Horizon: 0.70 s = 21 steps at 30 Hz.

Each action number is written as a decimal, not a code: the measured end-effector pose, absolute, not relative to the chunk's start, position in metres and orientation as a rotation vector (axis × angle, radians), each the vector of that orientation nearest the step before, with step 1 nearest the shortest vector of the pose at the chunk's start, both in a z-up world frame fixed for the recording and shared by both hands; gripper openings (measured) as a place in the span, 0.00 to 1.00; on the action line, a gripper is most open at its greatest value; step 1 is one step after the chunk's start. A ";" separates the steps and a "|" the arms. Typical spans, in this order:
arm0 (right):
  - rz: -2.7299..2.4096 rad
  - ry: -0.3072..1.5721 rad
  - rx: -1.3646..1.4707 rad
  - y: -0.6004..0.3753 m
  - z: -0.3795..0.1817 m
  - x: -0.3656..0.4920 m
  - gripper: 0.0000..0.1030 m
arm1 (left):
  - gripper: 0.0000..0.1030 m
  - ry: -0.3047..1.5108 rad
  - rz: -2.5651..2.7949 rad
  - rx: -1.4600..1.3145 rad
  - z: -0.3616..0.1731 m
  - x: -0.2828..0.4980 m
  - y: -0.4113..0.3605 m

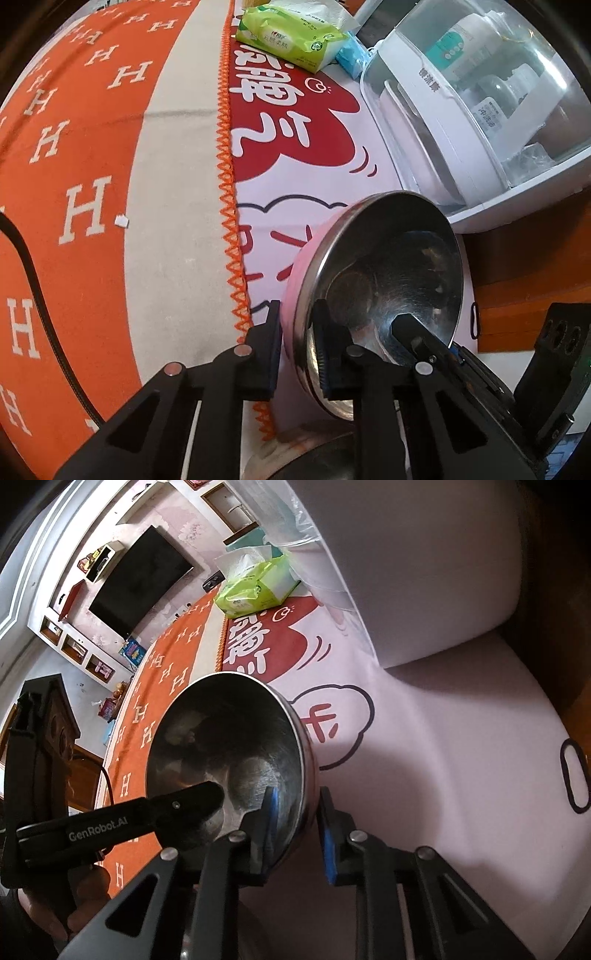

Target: Organize plates and bowls

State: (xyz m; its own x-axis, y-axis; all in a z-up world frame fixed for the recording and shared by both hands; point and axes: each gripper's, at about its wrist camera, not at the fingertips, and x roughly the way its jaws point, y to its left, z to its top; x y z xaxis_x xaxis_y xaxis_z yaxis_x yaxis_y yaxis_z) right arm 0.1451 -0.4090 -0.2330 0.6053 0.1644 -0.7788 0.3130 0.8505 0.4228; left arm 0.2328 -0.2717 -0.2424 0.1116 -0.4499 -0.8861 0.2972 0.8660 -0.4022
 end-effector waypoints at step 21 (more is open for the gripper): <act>-0.068 0.822 0.512 -0.394 -0.183 0.113 0.15 | 0.13 1.214 -0.597 -0.236 -0.184 0.186 -0.240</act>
State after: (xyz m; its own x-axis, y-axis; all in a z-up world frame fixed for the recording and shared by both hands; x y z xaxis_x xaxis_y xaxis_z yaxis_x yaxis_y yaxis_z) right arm 0.1127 -0.3939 -0.1827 0.6858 0.1369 -0.7148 0.2521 0.8766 0.4098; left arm 0.1862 -0.2401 -0.1835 0.2196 -0.5482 -0.8070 0.3043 0.8244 -0.4773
